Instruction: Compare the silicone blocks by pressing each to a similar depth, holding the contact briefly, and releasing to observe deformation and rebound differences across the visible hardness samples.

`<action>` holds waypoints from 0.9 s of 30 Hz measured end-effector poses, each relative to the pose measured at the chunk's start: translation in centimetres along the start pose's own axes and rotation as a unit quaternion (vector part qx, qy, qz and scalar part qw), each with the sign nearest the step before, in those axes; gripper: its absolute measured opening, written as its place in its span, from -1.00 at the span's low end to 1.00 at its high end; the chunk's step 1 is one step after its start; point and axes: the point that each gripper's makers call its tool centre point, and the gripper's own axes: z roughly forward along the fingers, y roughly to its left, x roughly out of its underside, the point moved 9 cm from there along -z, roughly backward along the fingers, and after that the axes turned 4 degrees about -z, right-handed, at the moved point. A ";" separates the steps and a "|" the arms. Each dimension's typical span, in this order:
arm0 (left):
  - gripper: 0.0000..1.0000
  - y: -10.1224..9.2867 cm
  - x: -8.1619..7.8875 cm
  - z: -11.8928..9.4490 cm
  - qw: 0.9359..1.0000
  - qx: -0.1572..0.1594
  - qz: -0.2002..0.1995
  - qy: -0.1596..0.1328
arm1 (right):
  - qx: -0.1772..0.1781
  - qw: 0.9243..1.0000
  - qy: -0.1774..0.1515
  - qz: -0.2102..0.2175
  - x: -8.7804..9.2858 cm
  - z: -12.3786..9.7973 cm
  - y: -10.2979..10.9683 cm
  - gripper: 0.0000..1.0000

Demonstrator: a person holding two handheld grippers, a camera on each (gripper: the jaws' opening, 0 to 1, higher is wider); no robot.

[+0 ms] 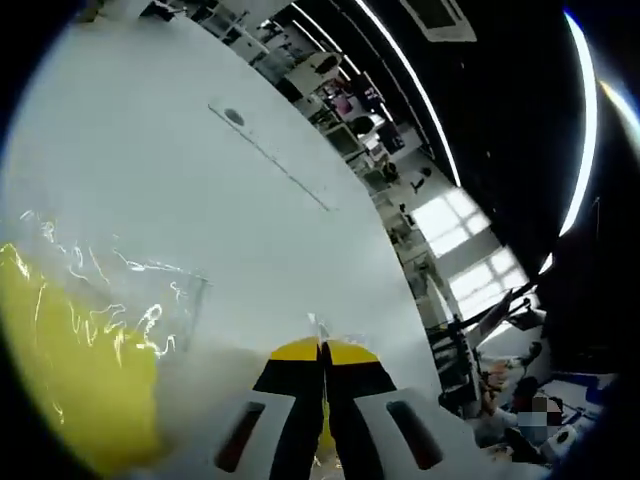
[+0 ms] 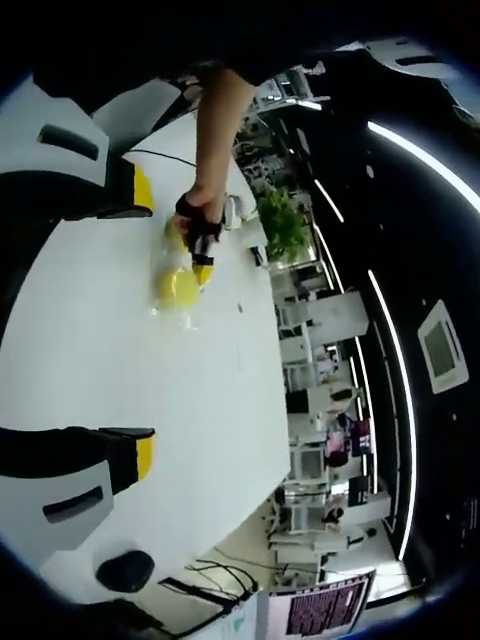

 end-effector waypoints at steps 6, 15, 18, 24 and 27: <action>-1.00 0.8 -0.3 0.1 0.998 -0.026 0.041 0.028 | 0.000 1.000 0.013 -0.019 0.1 -0.6 0.2 0.55; -0.84 0.6 -1.0 0.9 0.997 -0.040 0.051 0.050 | 0.000 1.000 -0.014 0.010 -0.5 -1.9 1.1 0.53; -0.71 0.2 -0.9 0.6 0.997 -0.036 0.050 0.051 | 0.006 1.000 -0.012 0.002 -0.5 -2.4 1.1 0.53; -0.39 -1.1 -0.7 -0.1 0.997 -0.036 0.060 0.044 | 0.007 1.000 -0.005 -0.012 -0.4 -3.0 1.6 0.51; -0.19 -1.8 -0.7 -0.7 0.993 -0.046 0.098 0.048 | 0.007 1.000 -0.004 -0.020 -0.5 -3.2 1.9 0.51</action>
